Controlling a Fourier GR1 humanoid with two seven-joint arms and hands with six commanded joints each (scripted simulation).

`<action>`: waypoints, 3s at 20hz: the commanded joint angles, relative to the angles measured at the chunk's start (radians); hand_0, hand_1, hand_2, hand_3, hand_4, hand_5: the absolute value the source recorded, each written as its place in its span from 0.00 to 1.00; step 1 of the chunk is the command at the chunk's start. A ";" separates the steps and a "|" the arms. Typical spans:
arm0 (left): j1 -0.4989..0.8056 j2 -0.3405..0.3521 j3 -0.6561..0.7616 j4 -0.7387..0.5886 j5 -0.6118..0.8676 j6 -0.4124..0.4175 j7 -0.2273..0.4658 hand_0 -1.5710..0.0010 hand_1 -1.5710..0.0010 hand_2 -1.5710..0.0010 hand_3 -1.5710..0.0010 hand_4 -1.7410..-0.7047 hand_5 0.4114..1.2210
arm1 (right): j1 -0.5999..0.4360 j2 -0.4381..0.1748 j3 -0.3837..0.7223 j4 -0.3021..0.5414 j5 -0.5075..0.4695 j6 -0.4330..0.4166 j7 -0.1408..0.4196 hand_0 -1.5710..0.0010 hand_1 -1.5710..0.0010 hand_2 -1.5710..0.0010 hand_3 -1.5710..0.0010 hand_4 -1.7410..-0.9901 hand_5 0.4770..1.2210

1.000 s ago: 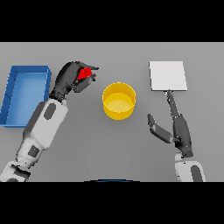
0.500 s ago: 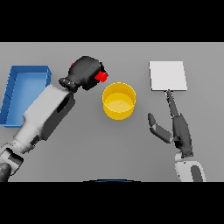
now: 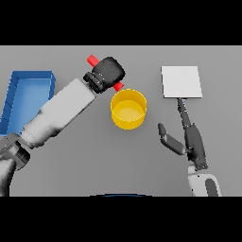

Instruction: Pick up the red beaker and tilt it to pour out 1 green nut into yellow bowl. Pick up the yellow bowl and place it on the metallic measuring scale.

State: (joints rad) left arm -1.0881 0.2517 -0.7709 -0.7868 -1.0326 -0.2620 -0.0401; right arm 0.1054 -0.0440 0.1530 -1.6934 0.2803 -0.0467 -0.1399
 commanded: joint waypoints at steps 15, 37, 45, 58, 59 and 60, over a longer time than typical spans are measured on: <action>-0.122 -0.053 -0.278 0.098 -0.201 0.028 0.013 0.00 0.00 0.00 0.00 0.01 1.00 | -0.003 0.015 -0.003 0.017 0.012 -0.025 -0.001 1.00 1.00 1.00 1.00 0.89 0.27; -0.505 0.024 -0.159 0.410 -0.052 0.047 -0.110 0.00 0.00 0.00 0.18 0.01 1.00 | -0.024 0.015 0.006 0.017 0.033 -0.038 -0.022 1.00 1.00 1.00 1.00 0.99 0.28; -0.471 0.202 0.229 0.576 0.283 0.135 0.088 0.00 0.00 0.00 0.08 0.00 1.00 | -0.037 0.037 0.002 0.051 0.004 -0.035 -0.030 1.00 1.00 1.00 1.00 0.98 0.25; -0.008 0.363 0.585 0.390 0.745 0.405 0.307 0.00 0.00 0.00 0.06 0.00 1.00 | -0.046 0.009 0.020 0.023 0.065 -0.050 0.020 1.00 1.00 1.00 1.00 0.91 0.23; 0.039 0.366 0.590 0.330 0.765 0.417 0.322 0.00 0.00 0.00 0.06 0.00 1.00 | -0.032 0.010 0.025 0.023 0.066 -0.048 0.006 1.00 1.00 1.00 1.00 0.93 0.23; 0.083 0.364 0.592 0.276 0.779 0.435 0.362 0.00 0.00 0.00 0.06 0.00 1.00 | -0.045 0.007 0.022 0.024 0.062 -0.042 0.025 1.00 1.00 1.00 1.00 0.93 0.23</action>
State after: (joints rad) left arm -1.0042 0.6155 -0.1786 -0.5102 -0.2536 0.1708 0.3204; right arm 0.0598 -0.0367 0.1744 -1.6691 0.3418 -0.0887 -0.1139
